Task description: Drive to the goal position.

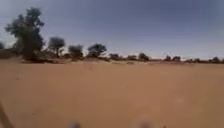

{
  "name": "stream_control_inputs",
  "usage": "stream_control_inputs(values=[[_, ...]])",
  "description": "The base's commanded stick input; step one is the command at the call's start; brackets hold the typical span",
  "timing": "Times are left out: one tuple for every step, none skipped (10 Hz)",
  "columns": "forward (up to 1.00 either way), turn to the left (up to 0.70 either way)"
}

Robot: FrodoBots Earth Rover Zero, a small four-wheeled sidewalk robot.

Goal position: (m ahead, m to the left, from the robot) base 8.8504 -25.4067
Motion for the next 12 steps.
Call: stream_control_inputs(values=[[0.7,0.0],[0.7,0.0],[0.7,0.0],[0.7,0.0],[0.7,0.0],[0.7,0.0],[0.7,0.0],[0.7,0.0],[0.7,0.0],[0.7,0.0],[0.7,0.0],[0.7,0.0]])
